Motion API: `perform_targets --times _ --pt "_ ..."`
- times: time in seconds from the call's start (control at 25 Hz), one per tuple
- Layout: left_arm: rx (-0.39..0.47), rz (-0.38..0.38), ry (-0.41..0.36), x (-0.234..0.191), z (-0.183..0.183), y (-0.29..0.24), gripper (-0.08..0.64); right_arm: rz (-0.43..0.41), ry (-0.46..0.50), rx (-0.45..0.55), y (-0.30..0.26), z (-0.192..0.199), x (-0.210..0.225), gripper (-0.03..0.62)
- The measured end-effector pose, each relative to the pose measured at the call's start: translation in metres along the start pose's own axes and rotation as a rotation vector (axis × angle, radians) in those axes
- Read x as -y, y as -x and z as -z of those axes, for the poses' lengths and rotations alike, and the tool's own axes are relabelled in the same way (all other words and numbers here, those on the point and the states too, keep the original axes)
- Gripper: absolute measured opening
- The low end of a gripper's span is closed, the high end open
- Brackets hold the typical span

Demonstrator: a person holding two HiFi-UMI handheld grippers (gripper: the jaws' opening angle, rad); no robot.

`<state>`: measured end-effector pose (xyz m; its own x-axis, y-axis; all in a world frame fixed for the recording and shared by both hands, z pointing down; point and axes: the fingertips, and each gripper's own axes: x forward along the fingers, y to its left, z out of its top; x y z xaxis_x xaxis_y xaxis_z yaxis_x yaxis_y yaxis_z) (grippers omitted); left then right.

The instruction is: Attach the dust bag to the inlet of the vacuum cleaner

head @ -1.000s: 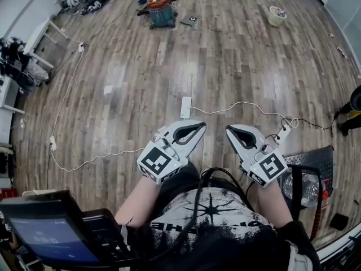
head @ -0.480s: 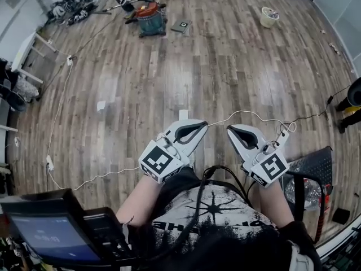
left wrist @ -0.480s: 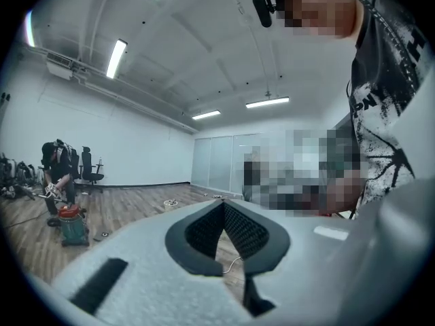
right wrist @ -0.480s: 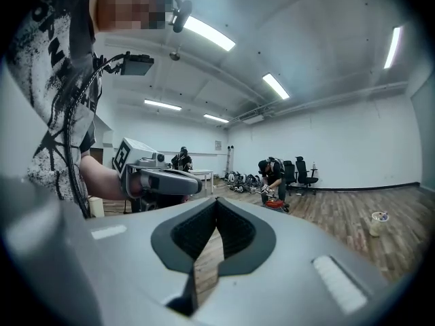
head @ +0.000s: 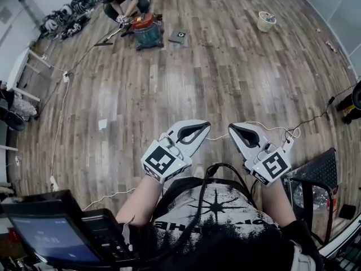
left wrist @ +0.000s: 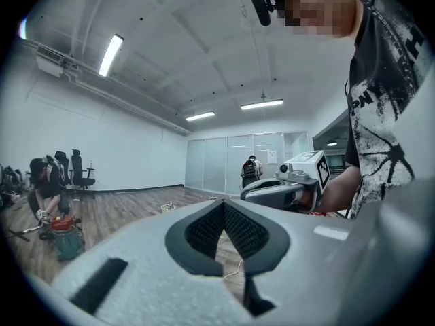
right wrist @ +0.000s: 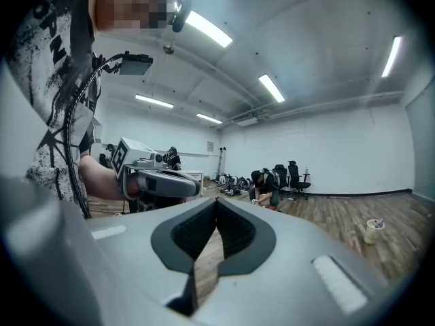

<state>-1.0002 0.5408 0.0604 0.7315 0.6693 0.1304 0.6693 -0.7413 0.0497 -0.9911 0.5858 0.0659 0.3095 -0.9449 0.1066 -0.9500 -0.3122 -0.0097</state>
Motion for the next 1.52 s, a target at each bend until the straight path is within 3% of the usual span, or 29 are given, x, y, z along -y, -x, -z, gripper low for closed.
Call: perform_targets --times 0.68,1.52 --pt "0.023 0.038 0.056 -0.067 0.011 -0.026 -0.002 0.031 0.005 -0.061 -0.051 0.007 0.051 0.003" --pt "-0.024 -0.115 0.07 -0.185 -0.022 -0.243 -0.002 -0.125 -0.013 -0.027 -0.077 0.002 0.308 0.003"
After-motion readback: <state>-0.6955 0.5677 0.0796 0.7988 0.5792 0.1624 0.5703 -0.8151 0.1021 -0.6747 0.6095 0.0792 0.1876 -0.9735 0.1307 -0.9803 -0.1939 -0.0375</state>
